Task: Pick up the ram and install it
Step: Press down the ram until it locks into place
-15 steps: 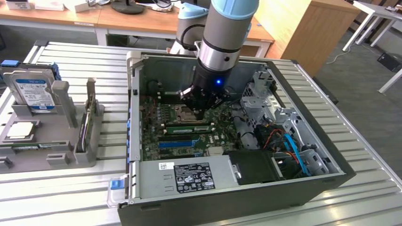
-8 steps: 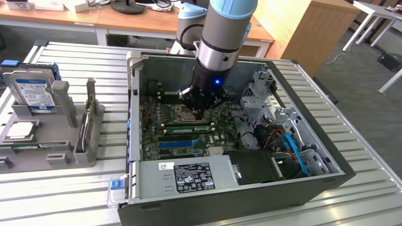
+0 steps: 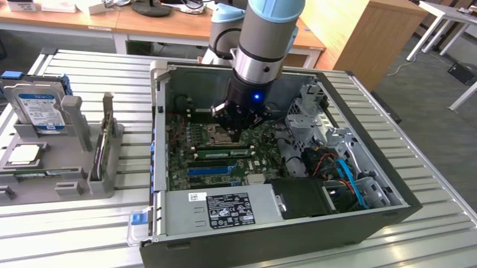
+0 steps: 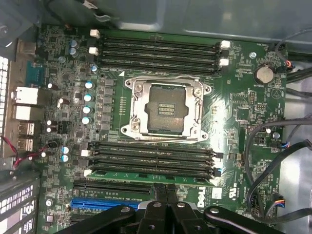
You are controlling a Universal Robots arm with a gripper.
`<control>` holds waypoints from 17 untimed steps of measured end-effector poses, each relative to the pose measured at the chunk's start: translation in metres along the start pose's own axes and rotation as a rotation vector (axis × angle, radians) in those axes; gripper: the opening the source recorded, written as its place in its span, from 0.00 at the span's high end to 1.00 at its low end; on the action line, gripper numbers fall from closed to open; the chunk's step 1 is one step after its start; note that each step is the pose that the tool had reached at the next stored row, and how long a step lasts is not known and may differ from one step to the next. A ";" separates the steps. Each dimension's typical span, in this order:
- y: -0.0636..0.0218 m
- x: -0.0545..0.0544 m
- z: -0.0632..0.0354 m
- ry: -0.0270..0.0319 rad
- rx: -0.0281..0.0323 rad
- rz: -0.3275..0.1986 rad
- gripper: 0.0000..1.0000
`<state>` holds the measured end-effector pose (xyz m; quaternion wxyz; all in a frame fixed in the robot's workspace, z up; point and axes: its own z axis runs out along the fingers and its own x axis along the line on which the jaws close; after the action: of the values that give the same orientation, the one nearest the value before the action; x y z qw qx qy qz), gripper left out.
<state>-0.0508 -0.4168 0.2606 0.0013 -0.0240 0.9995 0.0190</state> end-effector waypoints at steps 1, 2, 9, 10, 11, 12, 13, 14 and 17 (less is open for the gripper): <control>0.0001 0.000 0.0000 -0.0004 0.0000 0.008 0.89; 0.0002 0.000 0.0000 -0.0006 0.0000 0.016 0.89; 0.0003 0.000 0.0000 -0.0005 0.0000 0.028 0.89; 0.0003 0.000 0.0000 0.0009 0.0000 0.028 0.89; 0.0003 0.000 0.0000 0.0027 0.0000 0.028 0.89; 0.0003 0.000 0.0000 0.0048 0.0000 0.028 0.89; 0.0002 0.000 0.0000 0.0074 -0.0002 0.028 0.89; 0.0002 0.000 0.0000 0.0087 -0.0002 0.028 0.89; 0.0002 0.000 0.0000 0.0088 -0.0003 0.028 0.89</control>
<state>-0.0507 -0.4166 0.2605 -0.0034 -0.0102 0.9998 0.0190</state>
